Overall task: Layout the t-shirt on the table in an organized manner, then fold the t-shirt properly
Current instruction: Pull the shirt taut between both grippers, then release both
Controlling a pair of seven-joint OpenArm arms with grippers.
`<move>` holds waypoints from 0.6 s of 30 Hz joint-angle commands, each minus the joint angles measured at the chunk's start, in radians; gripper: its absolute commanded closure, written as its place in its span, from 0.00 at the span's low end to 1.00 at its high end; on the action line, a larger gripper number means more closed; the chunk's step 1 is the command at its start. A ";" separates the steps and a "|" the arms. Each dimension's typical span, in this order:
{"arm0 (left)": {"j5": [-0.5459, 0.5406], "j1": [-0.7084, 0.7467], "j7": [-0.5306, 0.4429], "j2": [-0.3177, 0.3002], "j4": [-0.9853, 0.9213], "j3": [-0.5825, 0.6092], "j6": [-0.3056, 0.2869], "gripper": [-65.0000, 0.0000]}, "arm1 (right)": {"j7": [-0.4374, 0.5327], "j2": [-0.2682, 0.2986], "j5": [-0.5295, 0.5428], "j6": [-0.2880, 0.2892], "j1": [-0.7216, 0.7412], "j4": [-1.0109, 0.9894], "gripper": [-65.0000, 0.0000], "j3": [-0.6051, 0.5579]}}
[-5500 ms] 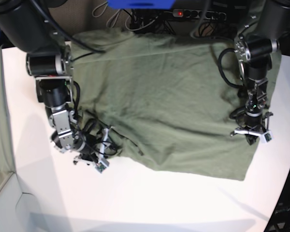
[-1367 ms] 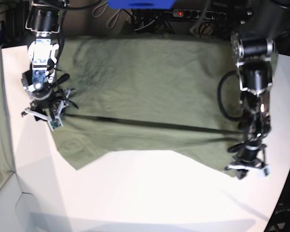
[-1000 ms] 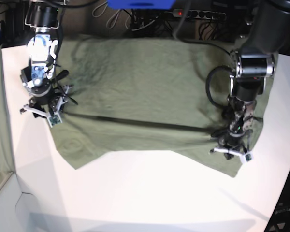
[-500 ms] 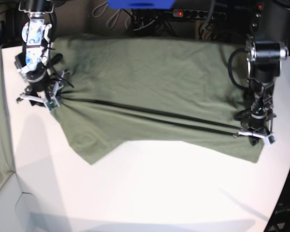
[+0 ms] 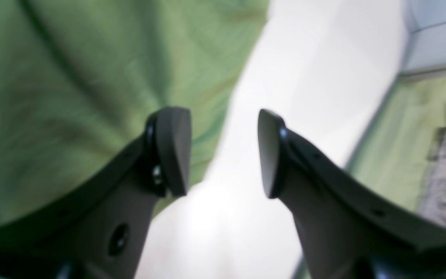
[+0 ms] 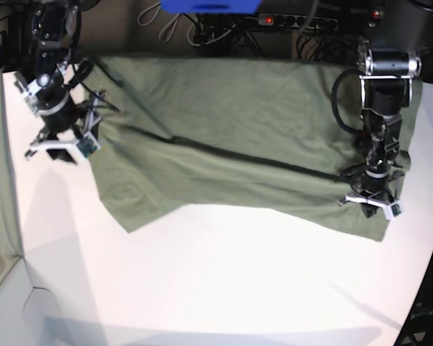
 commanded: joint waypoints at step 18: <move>0.006 -0.001 0.067 0.001 -0.001 0.003 -0.002 1.00 | -0.033 -0.133 0.007 -0.014 0.646 -0.775 0.61 0.001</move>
